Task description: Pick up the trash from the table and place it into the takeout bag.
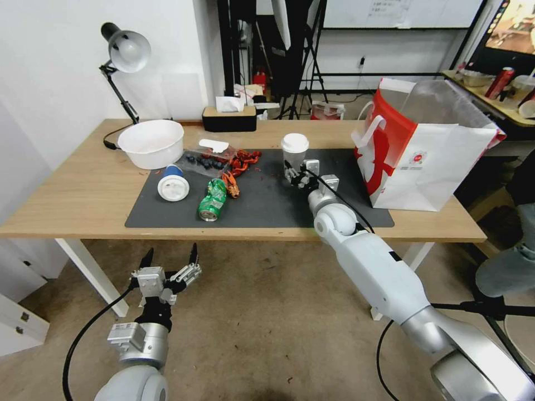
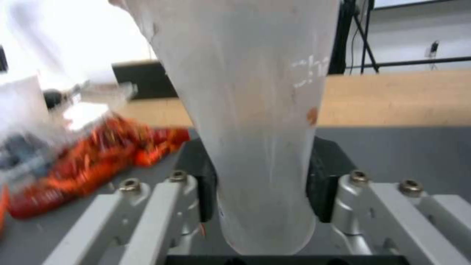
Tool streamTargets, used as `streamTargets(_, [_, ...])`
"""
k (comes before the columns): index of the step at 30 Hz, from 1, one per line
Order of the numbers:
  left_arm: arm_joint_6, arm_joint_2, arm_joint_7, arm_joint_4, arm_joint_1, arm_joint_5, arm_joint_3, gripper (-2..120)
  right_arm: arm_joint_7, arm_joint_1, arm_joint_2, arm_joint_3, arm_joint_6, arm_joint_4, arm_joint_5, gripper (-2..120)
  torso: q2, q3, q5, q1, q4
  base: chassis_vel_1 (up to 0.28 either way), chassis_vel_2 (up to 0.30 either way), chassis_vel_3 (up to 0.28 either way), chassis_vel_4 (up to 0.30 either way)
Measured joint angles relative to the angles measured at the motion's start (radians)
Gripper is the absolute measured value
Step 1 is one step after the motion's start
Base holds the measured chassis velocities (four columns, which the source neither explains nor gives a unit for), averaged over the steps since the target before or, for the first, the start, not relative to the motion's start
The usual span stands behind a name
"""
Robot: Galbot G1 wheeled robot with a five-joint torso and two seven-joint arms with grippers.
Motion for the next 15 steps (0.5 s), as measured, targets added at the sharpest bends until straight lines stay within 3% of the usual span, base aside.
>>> streamTargets(8, [-0.002,0.000,0.000,0.000,0.002,0.004,0.000,100,0.051,-0.023,-0.040,0.068,-0.042,0.186,0.066,15,0.000,0.000,0.0001,0.000,0.0000,0.000,0.000,0.000,0.000])
streamTargets(12, [-0.003,0.000,0.000,0.000,0.003,0.006,0.000,100,0.083,-0.020,-0.057,0.144,-0.074,0.291,0.121,7,0.000,0.000,0.0000,0.000,-0.0002,0.000,0.000,0.000,0.000])
streamTargets(15, [-0.009,0.000,0.000,0.001,0.005,0.013,0.001,100,0.172,0.017,-0.078,0.239,-0.113,0.395,0.225,0,0.000,0.000,-0.0003,0.000,-0.0001,0.000,0.000,0.000,0.000])
